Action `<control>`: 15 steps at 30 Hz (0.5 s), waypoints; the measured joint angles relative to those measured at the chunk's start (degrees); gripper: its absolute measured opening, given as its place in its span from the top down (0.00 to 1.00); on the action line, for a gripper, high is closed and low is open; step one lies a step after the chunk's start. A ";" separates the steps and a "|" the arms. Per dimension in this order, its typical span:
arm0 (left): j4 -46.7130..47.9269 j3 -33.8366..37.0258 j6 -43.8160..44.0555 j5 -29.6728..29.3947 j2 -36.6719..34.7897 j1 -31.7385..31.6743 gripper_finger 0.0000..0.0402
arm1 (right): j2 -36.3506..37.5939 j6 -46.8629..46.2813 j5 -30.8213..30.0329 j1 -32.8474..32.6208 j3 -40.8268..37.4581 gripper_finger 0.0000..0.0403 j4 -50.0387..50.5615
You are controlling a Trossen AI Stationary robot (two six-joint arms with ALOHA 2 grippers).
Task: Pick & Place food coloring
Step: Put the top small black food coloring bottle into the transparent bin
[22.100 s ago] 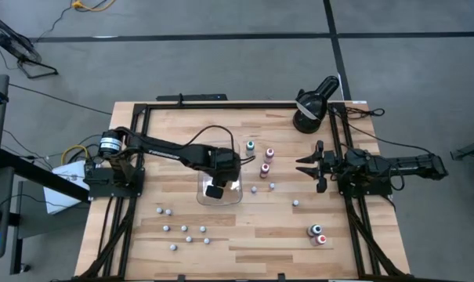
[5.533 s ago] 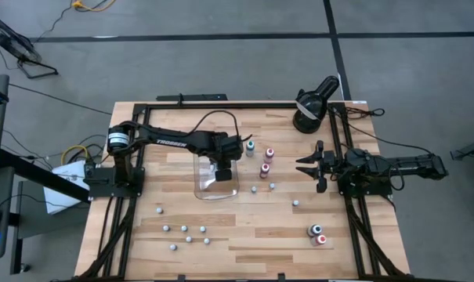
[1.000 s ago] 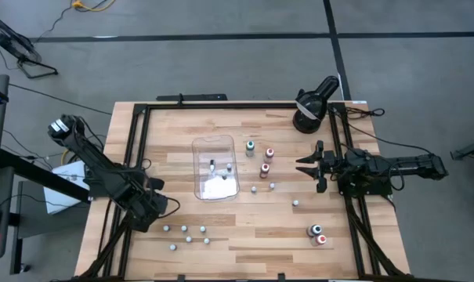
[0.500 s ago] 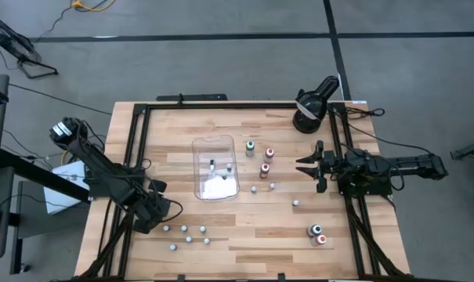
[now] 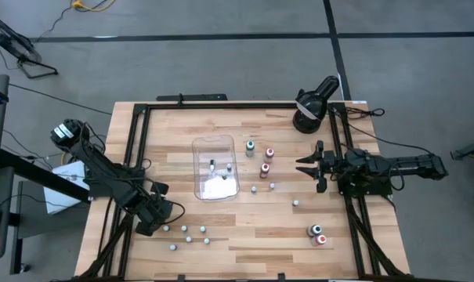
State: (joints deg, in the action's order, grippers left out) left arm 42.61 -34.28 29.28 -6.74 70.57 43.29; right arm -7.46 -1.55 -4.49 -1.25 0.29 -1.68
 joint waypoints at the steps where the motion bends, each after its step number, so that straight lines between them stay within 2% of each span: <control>1: 0.12 0.00 0.42 0.02 0.00 0.00 0.69 | -0.01 0.01 0.00 0.01 0.00 0.72 0.07; 15: -0.15 1.62 4.67 1.48 -0.04 0.00 0.84 | -0.02 -0.01 0.00 -0.01 -0.01 0.72 -0.01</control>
State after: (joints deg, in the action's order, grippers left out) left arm 42.46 -32.67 33.95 -5.27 70.52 43.29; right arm -7.49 -1.56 -4.49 -1.25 0.28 -1.69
